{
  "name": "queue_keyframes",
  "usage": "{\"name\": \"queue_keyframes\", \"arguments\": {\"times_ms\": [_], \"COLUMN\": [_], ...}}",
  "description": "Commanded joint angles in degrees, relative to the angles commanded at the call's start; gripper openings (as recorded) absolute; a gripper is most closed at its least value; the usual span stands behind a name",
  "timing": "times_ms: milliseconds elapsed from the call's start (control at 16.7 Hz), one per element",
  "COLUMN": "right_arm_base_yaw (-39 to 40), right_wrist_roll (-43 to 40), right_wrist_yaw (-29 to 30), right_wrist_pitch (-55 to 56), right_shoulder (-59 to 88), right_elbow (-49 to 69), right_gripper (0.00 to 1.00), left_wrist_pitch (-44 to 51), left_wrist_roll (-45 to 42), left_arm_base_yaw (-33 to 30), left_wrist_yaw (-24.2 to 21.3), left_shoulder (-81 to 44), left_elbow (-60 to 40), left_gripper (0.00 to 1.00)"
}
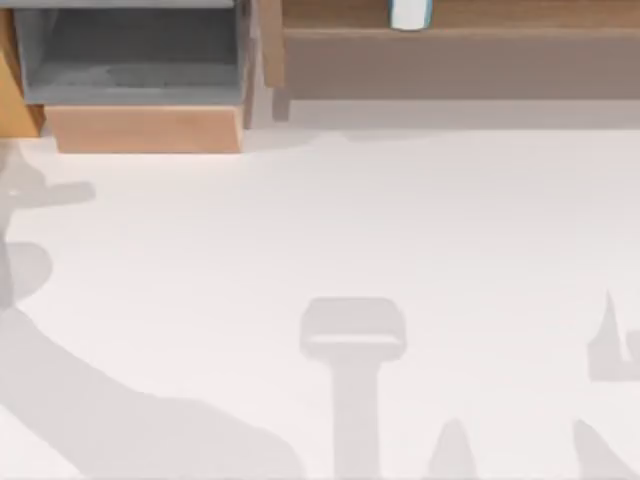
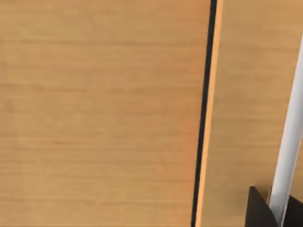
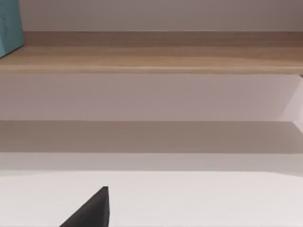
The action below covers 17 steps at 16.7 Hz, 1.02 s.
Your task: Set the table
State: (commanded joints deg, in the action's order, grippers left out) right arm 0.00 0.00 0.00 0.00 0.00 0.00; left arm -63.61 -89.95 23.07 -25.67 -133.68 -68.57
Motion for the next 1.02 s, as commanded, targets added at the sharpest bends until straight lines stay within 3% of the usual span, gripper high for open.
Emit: {"name": "queue_keyframes", "arguments": {"times_ms": [360, 1020], "right_arm_base_yaw": [0.0, 0.0], "right_wrist_roll": [0.0, 0.0], "right_wrist_yaw": [0.0, 0.0], "right_wrist_pitch": [0.0, 0.0], "right_shoulder": [0.0, 0.0], "right_elbow": [0.0, 0.0], "right_gripper": [1.0, 1.0], "left_wrist_pitch": [1.9, 1.9], "left_wrist_roll": [-0.1, -0.1], "left_arm_base_yaw": [-0.7, -0.7], "left_wrist_yaw": [1.0, 1.0], "left_shoulder": [-1.6, -1.6], "left_elbow": [-3.2, -3.2], "left_gripper": [0.0, 0.83]}}
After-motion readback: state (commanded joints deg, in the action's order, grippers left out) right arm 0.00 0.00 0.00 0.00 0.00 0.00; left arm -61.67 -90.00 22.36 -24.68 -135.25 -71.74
